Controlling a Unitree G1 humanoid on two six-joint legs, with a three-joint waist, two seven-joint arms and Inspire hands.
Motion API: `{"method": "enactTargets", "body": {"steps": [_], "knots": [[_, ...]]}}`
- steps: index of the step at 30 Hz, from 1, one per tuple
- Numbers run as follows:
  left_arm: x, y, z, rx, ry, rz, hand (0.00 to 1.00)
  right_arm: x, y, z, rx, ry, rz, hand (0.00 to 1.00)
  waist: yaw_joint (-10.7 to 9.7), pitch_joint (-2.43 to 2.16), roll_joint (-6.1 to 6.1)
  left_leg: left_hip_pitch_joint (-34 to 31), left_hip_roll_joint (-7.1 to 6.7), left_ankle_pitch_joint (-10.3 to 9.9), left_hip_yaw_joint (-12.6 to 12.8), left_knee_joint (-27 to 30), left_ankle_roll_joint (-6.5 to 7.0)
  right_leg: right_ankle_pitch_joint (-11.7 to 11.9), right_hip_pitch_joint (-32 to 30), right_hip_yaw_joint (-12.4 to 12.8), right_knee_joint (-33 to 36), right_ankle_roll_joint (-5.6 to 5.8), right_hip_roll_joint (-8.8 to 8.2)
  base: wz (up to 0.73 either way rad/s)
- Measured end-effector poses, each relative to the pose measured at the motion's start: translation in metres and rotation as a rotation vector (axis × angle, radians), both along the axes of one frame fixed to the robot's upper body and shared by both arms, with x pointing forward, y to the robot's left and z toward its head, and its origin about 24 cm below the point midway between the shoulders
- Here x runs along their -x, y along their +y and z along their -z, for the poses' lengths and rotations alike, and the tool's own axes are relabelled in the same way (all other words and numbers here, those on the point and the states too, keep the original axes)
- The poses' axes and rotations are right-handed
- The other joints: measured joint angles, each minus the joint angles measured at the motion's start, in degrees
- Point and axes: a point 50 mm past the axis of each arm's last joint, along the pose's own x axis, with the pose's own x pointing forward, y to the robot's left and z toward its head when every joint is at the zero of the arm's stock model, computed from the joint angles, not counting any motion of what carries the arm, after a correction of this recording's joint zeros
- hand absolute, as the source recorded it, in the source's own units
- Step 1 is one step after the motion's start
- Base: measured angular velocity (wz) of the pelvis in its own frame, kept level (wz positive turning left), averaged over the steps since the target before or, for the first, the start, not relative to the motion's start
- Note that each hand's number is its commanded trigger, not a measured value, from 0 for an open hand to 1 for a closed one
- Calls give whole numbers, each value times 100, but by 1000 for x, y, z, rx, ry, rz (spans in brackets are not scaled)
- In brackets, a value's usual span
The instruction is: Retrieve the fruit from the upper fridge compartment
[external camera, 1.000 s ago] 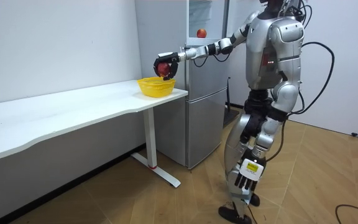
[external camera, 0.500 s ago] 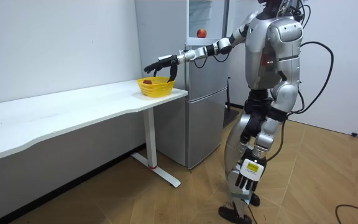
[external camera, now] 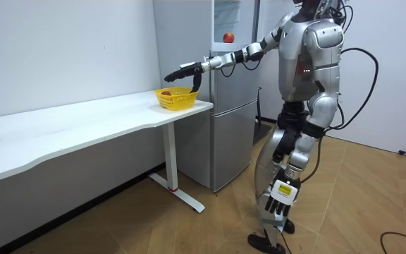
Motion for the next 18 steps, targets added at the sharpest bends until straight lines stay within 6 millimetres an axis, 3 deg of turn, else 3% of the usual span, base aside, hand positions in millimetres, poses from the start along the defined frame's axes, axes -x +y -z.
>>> {"method": "enactTargets", "body": {"steps": [14,16,18], "knots": [[1,0,1,-16,-4,-8,0,0,-4,-6,-75,-10,12,0,-127,32,30,5,1,-1,14,61,2,1,-3,63,26,-1,-1,0],[4,-1,2,-12,3,-10,0,-1,-5,-12,-83,-31,11,0,-180,49,80,-2,11,-25,22,113,7,1,-5,76,61,-1,5,-3],[8,-5,4,-1,13,-11,0,-1,-3,-22,-116,-71,3,0,-222,36,157,-8,8,-58,49,124,15,1,-4,88,66,-1,9,-9]]}}
